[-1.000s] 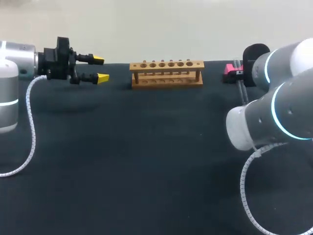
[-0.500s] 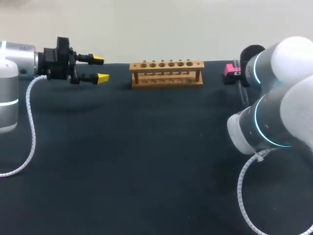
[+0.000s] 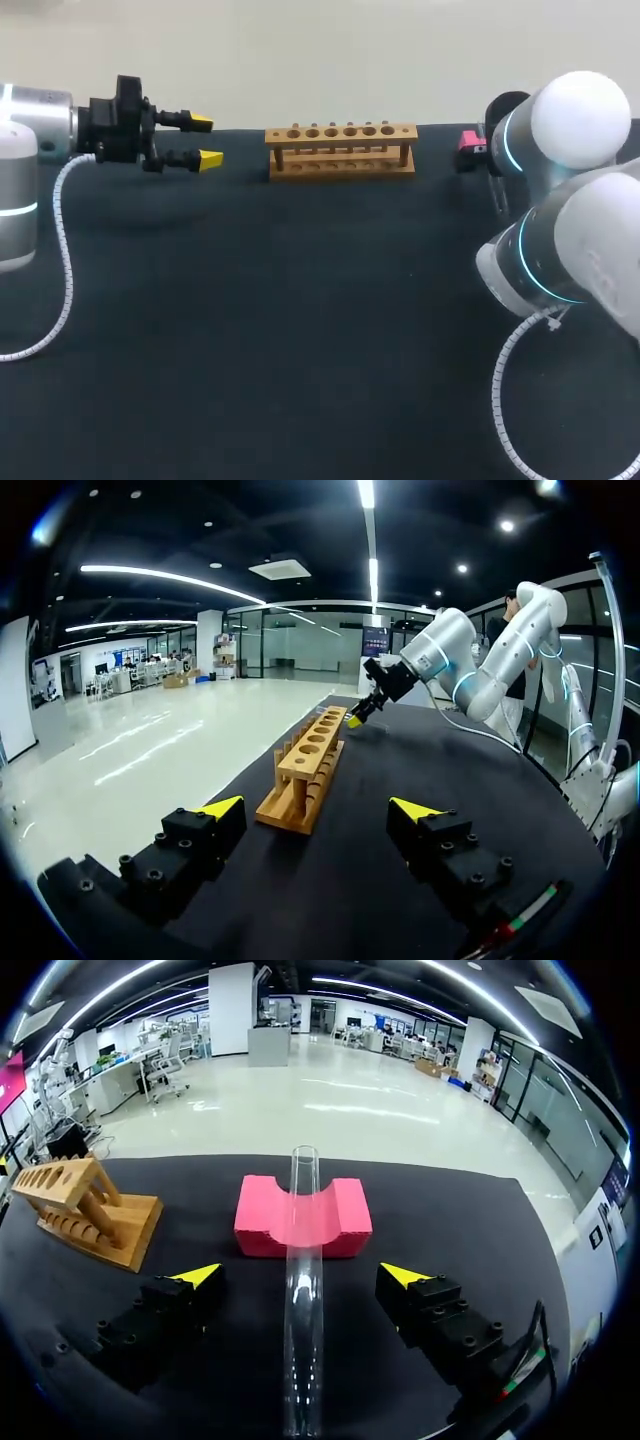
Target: Grasp the test tube, adjust it, and insert it.
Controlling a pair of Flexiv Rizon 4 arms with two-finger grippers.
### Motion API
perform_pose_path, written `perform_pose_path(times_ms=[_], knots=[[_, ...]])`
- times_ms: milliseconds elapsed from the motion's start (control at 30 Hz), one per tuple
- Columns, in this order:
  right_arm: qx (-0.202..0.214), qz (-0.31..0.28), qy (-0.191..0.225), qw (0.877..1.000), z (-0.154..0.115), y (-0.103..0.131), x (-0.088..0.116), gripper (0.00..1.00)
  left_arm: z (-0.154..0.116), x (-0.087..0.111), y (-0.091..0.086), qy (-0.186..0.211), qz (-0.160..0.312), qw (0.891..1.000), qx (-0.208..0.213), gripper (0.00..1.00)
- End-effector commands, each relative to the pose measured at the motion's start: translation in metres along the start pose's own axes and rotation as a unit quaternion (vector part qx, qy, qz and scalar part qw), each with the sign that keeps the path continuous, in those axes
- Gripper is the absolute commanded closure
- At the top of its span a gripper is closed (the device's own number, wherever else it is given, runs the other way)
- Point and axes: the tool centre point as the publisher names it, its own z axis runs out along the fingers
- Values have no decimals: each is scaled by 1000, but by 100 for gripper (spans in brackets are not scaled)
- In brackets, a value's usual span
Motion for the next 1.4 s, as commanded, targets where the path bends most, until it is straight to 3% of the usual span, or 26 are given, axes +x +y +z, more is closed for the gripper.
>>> perform_pose_path(times_ms=[33,100,167,233,267,333,467,567,900,967,1000,1067,1400], knots=[[-11,1,-2,1000,6,-2,0,0,-1,1,-2,-2,2,1000,-2,0],[-13,1,-2,1000,7,-2,1,0,-1,1,-2,-2,2,1000,-2,0],[-17,0,-2,1000,8,-3,1,12,-1,1,-2,-2,2,1000,-2,0],[-18,0,-2,1000,9,-4,2,16,-1,1,-2,-2,2,1000,-2,0],[-19,-1,-2,1000,10,-4,2,23,-1,1,-2,-2,2,1000,-2,0],[-20,-1,-1,1000,11,-5,2,26,-1,1,-2,-2,2,1000,-2,0],[-25,-4,0,1000,13,-6,2,43,-1,1,-2,-2,2,1000,-2,0],[-29,-6,3,1000,16,-6,3,49,-1,1,-2,-2,2,1000,-2,0],[-32,-6,9,999,20,-8,5,53,-1,1,-2,-2,2,1000,-2,0],[-32,-6,9,999,20,-8,5,69,-1,1,-2,-2,2,1000,-2,0],[-32,-6,8,999,20,-8,5,87,-1,1,-2,-2,2,1000,-2,0],[-32,-6,8,999,20,-8,5,98,-1,1,-2,-2,2,1000,-2,0],[-25,13,11,1000,13,-2,6,100,-1,1,-2,-2,2,1000,-2,0]])
